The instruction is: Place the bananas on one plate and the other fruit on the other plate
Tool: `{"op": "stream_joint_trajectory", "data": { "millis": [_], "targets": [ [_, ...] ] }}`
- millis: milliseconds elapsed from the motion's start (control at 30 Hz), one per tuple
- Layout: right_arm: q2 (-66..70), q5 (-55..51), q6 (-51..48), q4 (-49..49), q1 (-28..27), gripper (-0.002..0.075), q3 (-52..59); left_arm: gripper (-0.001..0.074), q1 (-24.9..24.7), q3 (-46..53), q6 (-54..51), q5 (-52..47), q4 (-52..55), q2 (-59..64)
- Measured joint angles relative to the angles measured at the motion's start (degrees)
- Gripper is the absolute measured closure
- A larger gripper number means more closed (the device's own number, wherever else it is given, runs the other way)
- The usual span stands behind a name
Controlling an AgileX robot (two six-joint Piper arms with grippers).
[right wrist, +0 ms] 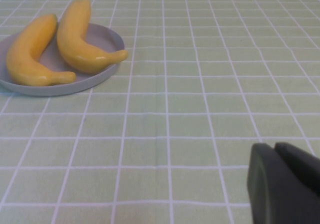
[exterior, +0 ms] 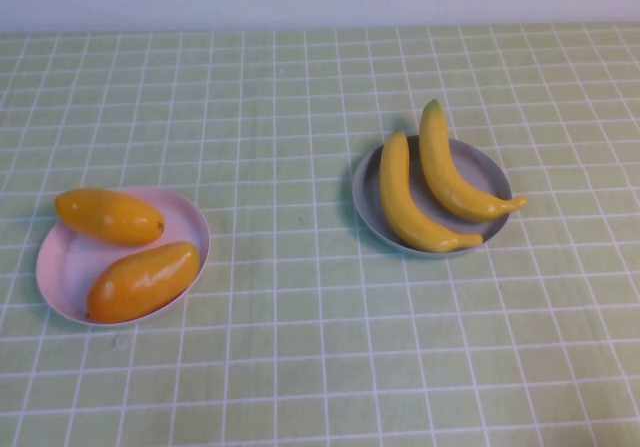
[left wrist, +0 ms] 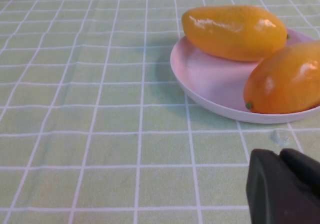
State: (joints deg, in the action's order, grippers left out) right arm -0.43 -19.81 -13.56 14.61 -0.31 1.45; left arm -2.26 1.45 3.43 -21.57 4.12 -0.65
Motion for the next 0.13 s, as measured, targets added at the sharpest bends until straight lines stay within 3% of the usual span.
{"op": "stream_joint_trajectory", "data": {
  "millis": [133],
  "targets": [
    [0.0, 0.0, 0.0, 0.0, 0.0, 0.0741, 0.0, 0.0731, 0.0, 0.0, 0.0, 0.0, 0.0, 0.0]
  ]
}}
